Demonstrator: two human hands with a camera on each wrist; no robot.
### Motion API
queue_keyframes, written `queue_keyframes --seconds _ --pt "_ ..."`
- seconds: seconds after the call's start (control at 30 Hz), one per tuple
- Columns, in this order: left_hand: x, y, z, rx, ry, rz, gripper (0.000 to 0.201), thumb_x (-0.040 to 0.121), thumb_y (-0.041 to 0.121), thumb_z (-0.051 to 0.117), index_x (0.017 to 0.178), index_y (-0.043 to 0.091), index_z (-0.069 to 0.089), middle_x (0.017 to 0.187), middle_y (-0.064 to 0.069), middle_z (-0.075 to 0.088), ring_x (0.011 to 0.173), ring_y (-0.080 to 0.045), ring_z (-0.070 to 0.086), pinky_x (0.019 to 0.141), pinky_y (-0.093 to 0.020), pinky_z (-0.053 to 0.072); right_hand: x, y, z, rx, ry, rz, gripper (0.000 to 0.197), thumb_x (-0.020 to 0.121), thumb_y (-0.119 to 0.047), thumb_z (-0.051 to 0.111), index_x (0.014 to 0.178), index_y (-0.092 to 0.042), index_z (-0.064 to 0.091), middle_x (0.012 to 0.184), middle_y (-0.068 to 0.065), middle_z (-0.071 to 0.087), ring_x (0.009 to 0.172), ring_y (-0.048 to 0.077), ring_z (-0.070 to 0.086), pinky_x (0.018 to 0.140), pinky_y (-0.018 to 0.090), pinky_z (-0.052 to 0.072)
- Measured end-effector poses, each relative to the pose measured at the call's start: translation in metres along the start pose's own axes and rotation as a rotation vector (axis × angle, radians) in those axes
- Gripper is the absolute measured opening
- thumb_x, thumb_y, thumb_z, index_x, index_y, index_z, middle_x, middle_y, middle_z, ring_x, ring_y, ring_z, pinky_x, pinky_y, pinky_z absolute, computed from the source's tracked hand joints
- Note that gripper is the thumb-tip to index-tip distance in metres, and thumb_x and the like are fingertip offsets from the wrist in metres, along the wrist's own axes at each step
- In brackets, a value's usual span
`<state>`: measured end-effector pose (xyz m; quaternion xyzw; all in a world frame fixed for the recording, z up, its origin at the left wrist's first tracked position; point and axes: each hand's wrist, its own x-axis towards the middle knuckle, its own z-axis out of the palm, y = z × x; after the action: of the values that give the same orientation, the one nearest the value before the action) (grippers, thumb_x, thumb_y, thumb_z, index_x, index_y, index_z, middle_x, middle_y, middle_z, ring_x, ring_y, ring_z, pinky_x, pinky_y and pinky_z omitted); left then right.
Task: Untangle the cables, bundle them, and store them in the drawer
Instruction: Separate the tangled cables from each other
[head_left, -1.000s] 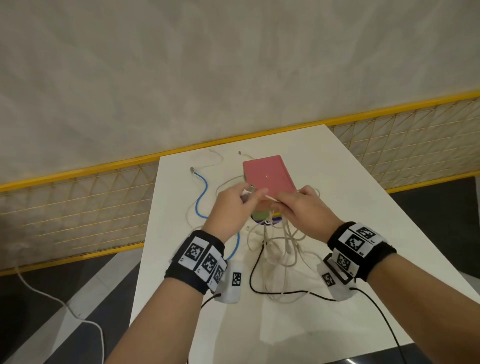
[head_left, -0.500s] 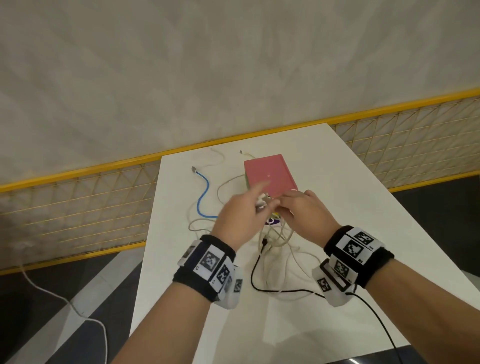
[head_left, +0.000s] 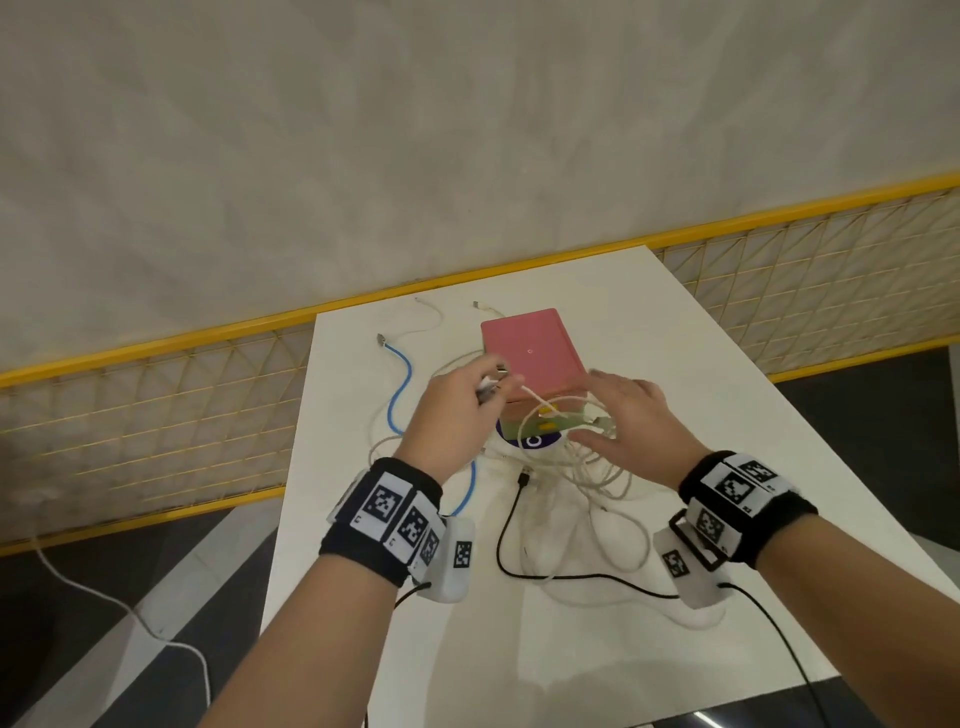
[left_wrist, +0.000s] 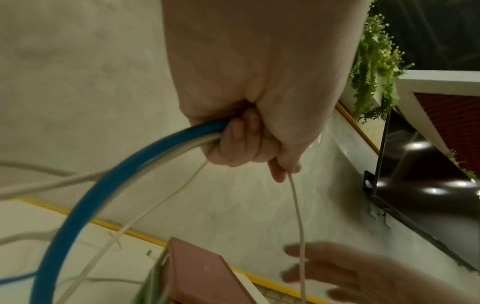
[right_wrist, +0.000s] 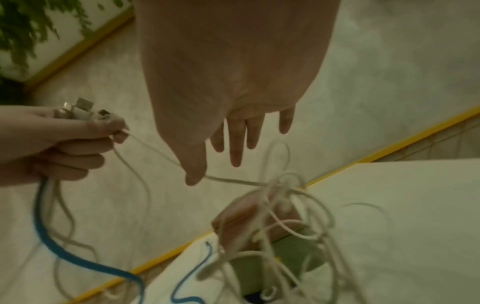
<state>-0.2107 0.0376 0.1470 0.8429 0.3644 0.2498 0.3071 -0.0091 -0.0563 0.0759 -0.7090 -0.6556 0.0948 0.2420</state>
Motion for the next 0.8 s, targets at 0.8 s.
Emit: queue_keyframes --seconds 0.8 --pt "-0.012 -0.010 0.033 0.059 -0.154 -0.053 0.030 0.094 0.045 0.056 0.106 0.019 0.064 0.061 0.007 0.053 0.054 -0.016 0.050 0.056 -0.028 0.040 0.000 -0.004 0.013 -0.134 -0.011 -0.172 0.039 0.097 -0.044 0.026 0.105 -0.026 0.059 0.090 -0.016 0.058 0.087 0.002 0.053 0.104 0.028 0.021"
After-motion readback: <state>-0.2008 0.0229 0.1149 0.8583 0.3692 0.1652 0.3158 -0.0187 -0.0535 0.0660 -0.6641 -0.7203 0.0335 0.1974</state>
